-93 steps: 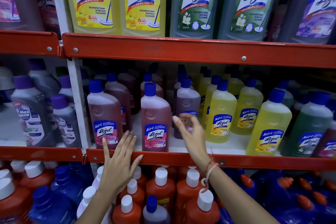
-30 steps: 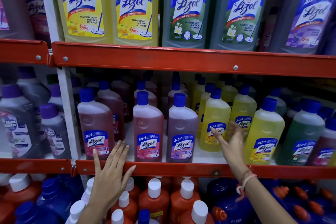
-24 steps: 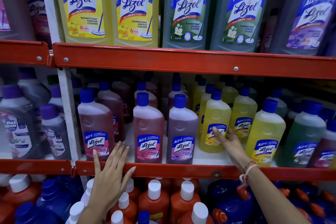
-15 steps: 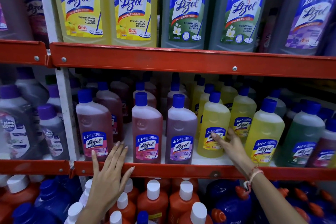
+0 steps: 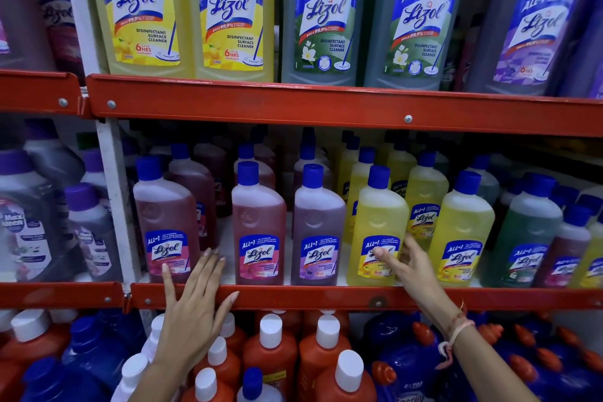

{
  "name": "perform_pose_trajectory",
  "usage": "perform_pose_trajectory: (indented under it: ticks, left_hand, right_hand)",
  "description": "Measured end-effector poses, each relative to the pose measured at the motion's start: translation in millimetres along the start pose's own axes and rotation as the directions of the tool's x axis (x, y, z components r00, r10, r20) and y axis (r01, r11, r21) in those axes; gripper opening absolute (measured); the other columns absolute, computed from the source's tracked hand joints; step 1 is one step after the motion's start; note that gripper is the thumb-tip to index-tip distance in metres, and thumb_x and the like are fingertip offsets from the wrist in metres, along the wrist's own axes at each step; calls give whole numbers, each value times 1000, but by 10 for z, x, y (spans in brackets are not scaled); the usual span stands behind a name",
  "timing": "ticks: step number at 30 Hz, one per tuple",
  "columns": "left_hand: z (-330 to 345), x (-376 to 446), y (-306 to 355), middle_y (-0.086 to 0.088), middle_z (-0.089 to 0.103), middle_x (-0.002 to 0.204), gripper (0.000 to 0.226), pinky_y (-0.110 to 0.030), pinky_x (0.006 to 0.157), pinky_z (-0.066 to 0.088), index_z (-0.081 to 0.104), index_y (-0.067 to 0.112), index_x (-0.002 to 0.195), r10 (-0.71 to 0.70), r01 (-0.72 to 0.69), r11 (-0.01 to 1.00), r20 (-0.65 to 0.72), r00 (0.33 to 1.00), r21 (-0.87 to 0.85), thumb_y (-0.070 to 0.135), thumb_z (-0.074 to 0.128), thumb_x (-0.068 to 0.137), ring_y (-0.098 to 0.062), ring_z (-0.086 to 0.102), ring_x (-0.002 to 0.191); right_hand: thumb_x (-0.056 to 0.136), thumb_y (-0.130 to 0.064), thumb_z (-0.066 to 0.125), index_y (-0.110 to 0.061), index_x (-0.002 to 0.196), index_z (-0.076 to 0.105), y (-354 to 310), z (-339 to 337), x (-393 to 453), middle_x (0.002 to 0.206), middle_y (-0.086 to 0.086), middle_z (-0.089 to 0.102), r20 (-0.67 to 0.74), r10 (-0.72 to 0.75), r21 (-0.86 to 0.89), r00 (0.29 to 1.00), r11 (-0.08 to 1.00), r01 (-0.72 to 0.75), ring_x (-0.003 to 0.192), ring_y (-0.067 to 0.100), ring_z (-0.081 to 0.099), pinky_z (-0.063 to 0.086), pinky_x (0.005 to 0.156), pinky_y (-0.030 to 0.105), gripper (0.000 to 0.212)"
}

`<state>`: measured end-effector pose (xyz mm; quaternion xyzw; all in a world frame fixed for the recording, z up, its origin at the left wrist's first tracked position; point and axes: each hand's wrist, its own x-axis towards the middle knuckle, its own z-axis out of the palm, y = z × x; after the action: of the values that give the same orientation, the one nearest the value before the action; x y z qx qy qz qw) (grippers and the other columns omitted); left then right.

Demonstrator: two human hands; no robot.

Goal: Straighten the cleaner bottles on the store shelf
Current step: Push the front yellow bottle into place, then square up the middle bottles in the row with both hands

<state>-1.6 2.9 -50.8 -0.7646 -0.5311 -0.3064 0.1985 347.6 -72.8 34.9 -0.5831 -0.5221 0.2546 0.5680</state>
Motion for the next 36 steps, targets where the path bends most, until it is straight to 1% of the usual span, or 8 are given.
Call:
perform_pose_trajectory:
  ticks: [5,10,13,15,19,23,27,36]
  left_hand:
    - [-5,-5,-4,-6,42,148,66,-62,116,4,39,15,140,-4,4,1000,5,1000,-8,57,25,91,-3,-1,147]
    - [-51,-24,23,-6,46,146,65,-59,118,2,45,14,137,-12,13,1000,47,999,-19,56,26,91,-6,7,146]
    - [-133,-37,96,-5,50,143,70,-44,121,-7,47,14,136,-52,63,991,88,995,-121,60,17,92,-10,27,141]
    - [-229,-18,193,-3,48,145,71,-34,121,-6,41,17,140,-136,158,936,93,986,-313,62,15,91,-12,30,141]
    - [-520,75,379,3,44,147,70,-41,114,30,34,32,142,-239,341,595,245,940,-727,70,19,85,-16,34,139]
    - [-648,193,448,0,51,142,79,-41,112,31,39,36,139,-259,481,284,416,871,-829,79,11,78,-16,44,131]
    - [-649,230,409,1,53,139,87,-43,113,28,46,47,129,-241,530,227,480,844,-817,91,10,63,-17,47,129]
    - [-743,204,314,-2,57,137,89,-41,112,27,42,46,134,-175,509,318,479,860,-800,88,6,64,-20,48,130]
  right_hand:
    - [74,-41,70,-18,124,47,-19,15,-66,106,-10,63,-33,-10,-41,999,999,8,107,13,60,49,74,11,60]
    - [83,-33,66,-13,136,36,-197,198,-314,105,-10,50,-236,-49,-71,970,997,33,82,-3,49,42,64,4,65]
    - [83,-41,63,-21,130,41,-199,415,-428,124,-2,44,-494,-154,-144,855,985,94,112,11,44,44,94,28,56]
    - [87,-36,59,-24,123,46,-262,592,-489,118,-4,46,-557,-232,-130,797,973,193,112,14,48,45,93,35,40]
    - [90,-34,56,-29,105,60,-469,971,-589,105,-6,66,-251,-203,162,947,955,248,100,9,62,50,86,32,16]
    - [80,-60,49,-37,106,62,-511,1316,-585,114,-13,67,102,-31,254,994,967,4,113,3,59,45,101,29,37]
    - [81,-73,33,-49,102,58,-538,1478,-589,99,-27,62,268,111,232,957,957,-175,103,-6,57,39,89,15,40]
    - [67,-89,27,-48,75,62,-509,1624,-556,90,-17,65,198,195,118,961,968,-221,105,6,58,39,105,33,54]
